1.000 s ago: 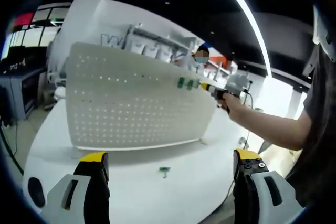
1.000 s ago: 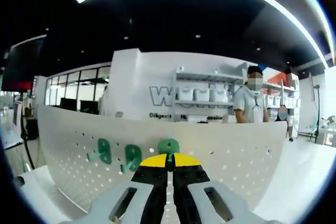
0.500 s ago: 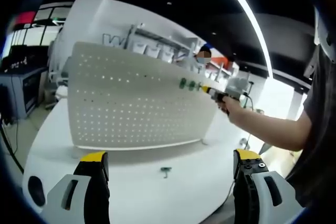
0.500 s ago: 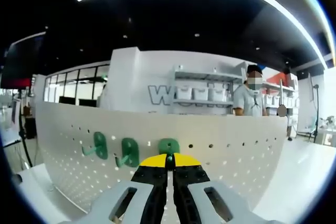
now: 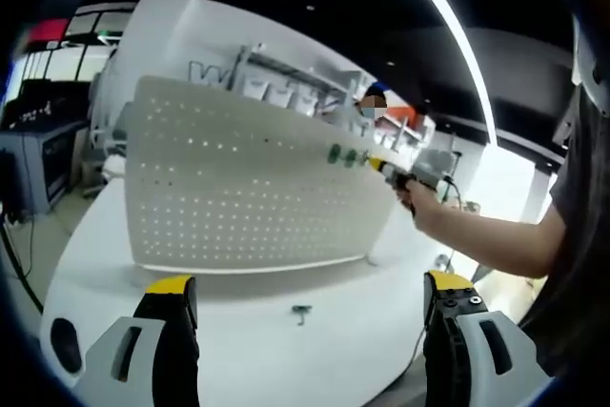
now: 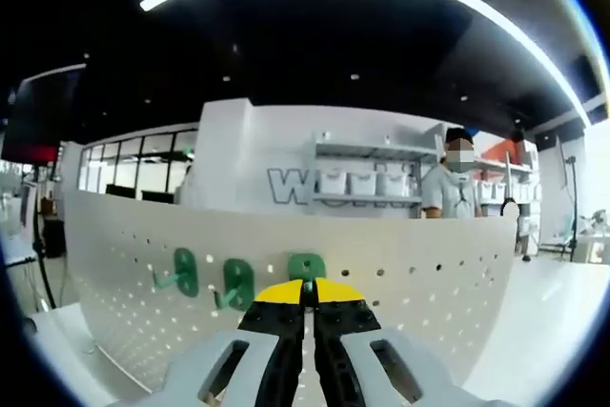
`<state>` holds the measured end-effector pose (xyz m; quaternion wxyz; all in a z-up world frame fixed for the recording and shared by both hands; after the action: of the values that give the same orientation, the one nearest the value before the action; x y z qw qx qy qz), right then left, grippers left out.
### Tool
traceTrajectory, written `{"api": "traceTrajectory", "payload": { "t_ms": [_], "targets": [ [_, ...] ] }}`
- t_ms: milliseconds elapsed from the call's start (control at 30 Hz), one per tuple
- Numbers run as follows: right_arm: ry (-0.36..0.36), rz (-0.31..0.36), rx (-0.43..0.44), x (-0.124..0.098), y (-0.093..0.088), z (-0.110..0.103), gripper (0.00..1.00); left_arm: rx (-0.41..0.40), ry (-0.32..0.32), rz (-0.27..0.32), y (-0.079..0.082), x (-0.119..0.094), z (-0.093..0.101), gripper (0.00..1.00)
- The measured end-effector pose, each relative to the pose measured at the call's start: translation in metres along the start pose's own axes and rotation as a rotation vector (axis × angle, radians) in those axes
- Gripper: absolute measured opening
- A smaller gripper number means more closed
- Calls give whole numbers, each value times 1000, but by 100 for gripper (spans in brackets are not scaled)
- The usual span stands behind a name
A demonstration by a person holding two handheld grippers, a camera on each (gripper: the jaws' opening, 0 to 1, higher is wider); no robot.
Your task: Insert the hook assembly into the mounting plate slot until the hook locks in place.
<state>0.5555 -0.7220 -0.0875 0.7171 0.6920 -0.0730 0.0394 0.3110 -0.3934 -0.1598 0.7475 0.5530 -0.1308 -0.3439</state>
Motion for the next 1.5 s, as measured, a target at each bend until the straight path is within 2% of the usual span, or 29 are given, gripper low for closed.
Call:
{"api": "traceTrajectory", "payload": {
  "t_ms": [200,333,533,867,1500],
  "targets": [
    [13,26,7,3,5,-1,0,-7,5,6,-2,0,0,100],
    [13,17,32,3,1,-5,0,-11,10,18,-1,-3,0,100],
    [9,0,35,2,-5,-6,0,-16,26,6,-4,-9,-6,100],
    [6,11,42,1,-9,-5,0,-9,8,5,-1,-1,-3,100],
    [-2,-17,40,4,-16,-4,0,-11,21,5,-3,-6,-3,100]
  ]
}}
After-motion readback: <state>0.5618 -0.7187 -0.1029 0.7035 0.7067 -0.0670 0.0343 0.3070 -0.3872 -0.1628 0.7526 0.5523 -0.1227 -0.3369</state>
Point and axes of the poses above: the point that each gripper's makers call its tool centre point, and the gripper's own axes: x roughly forward along the fingers, z roughly to its right, y roughly out of its top, the point moved 3 cm from there along -x, roughly backward along the fingers, and after that the axes turned 9 degrees about -y, right-handed, at the moved point
